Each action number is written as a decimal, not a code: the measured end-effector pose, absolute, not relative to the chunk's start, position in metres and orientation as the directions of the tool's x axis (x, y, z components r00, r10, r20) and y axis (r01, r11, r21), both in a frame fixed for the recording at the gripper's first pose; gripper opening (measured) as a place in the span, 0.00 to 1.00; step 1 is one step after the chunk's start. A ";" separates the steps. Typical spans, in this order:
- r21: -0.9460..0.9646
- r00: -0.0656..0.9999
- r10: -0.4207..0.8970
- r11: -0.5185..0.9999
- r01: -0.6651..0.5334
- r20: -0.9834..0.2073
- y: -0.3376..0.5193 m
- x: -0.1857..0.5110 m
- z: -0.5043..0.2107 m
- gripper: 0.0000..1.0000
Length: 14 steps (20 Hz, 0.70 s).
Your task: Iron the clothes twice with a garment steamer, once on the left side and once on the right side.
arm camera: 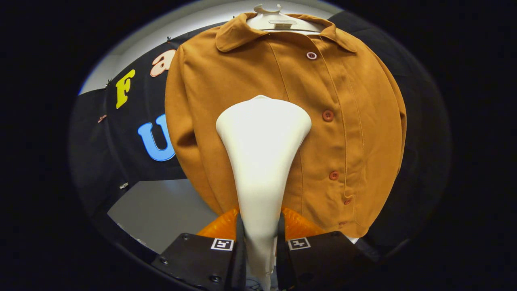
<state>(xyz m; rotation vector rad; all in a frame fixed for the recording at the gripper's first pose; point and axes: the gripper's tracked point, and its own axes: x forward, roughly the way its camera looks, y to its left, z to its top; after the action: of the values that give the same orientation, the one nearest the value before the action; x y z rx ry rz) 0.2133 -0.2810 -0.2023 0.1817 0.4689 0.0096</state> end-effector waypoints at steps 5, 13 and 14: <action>0.175 0.858 0.044 0.983 0.054 -0.512 -0.285 0.208 -0.238 0.33; 0.178 0.800 0.038 0.980 0.086 -0.599 -0.290 0.195 -0.279 0.33; 0.180 0.793 0.038 0.979 0.091 -0.608 -0.290 0.192 -0.282 0.34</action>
<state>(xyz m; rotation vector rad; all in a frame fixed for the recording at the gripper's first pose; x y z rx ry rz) 0.1923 -0.2900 -0.2816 0.2046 0.6552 -0.0287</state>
